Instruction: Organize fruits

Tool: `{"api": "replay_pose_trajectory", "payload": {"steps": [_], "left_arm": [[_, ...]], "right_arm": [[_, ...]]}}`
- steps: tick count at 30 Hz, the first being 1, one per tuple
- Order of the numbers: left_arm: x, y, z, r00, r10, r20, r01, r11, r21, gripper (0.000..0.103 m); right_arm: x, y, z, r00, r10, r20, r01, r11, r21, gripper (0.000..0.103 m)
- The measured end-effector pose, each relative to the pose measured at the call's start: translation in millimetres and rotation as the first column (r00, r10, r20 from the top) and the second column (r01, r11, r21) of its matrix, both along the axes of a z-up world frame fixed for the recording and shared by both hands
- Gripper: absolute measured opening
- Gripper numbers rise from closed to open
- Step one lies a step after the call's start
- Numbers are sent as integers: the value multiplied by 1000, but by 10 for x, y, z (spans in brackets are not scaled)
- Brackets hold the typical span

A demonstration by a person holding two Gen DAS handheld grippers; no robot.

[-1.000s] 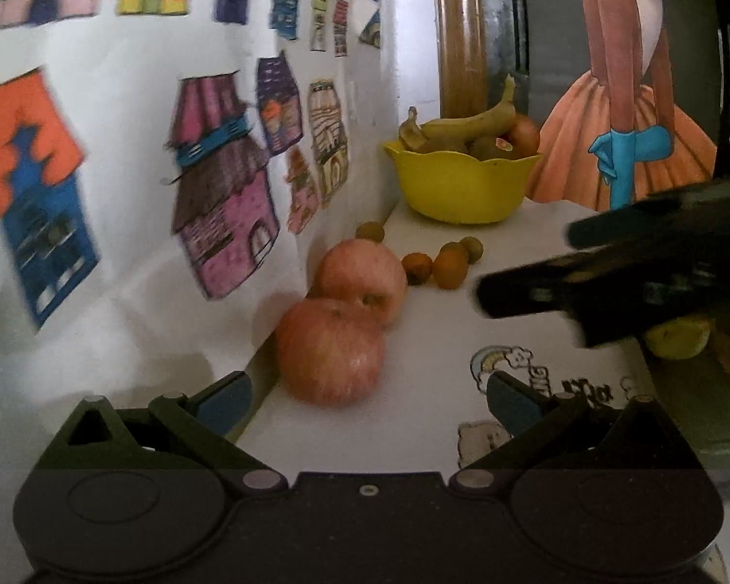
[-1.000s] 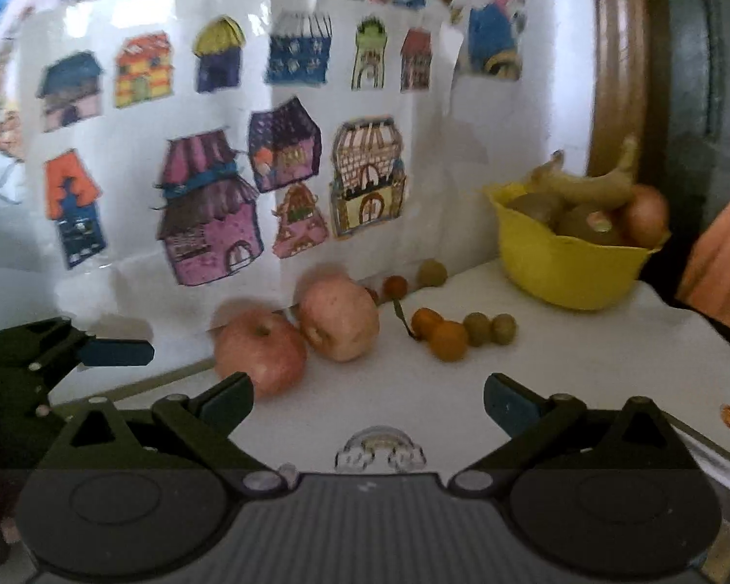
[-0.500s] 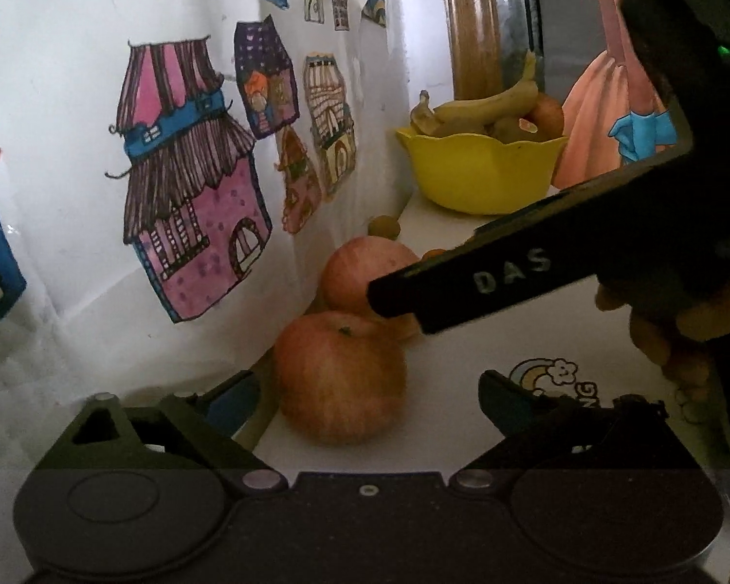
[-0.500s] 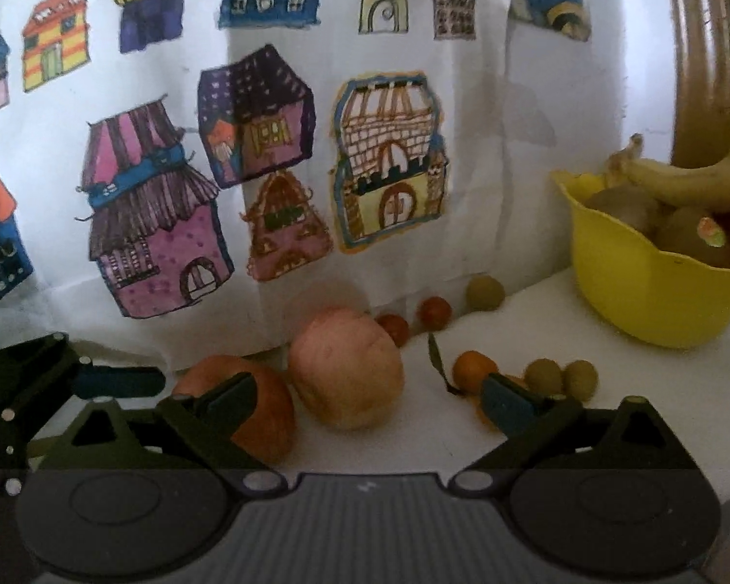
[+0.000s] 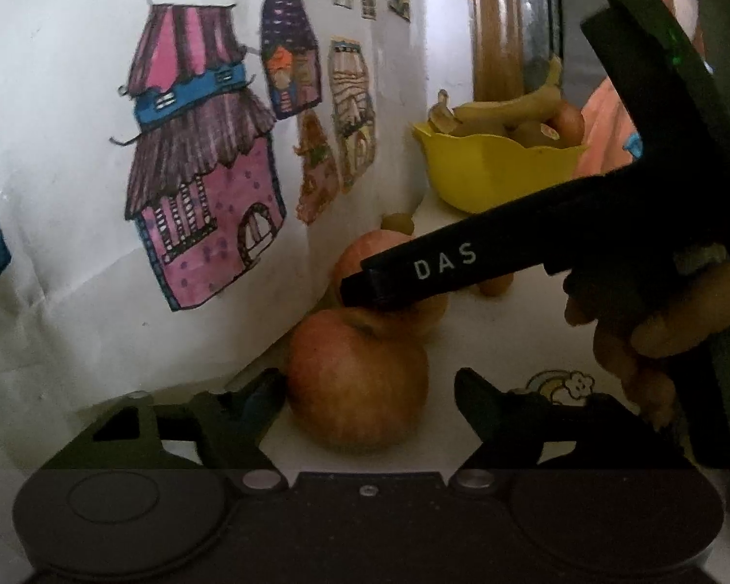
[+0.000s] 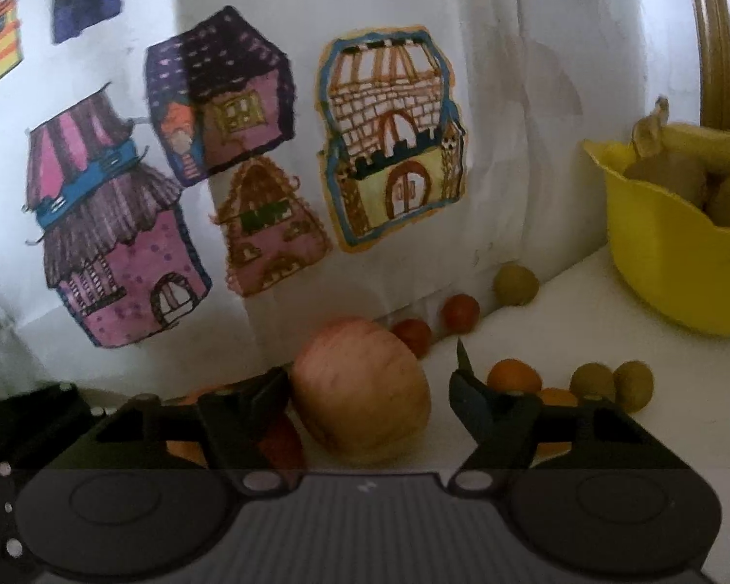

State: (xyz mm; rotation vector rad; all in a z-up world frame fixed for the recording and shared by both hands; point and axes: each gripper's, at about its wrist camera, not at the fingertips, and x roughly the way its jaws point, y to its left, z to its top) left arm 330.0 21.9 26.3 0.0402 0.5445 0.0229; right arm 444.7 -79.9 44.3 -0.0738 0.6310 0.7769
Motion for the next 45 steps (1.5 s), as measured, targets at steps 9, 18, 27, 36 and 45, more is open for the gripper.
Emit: {"api": "replay_pose_trajectory", "payload": {"steps": [9,18,27,36,45], "left_arm": [[-3,54,5,1000,5,9,-5,999,-40,68],[-84,108,50,1000,-12,-21,10,996,-84,67],[-425,74,74,998,-46,-44,41,994,-103,67],[-873,113,64,997,-65,-42,60,991,-117,67],[-1189,170,61,996,-77,-39,72,991,-114,67]], "right_arm": [[191,14,-115,996,-20,-92,24,999,47,69],[125,-2,-118,993,-53,-102,57,998,32,68],[-189,-164,-66,989,-92,-120,94,995,18,68],[-698,-390,9,984,-117,-135,116,993,-11,68],[-1303,-554,64,988,-103,-114,96,993,-62,68]]}}
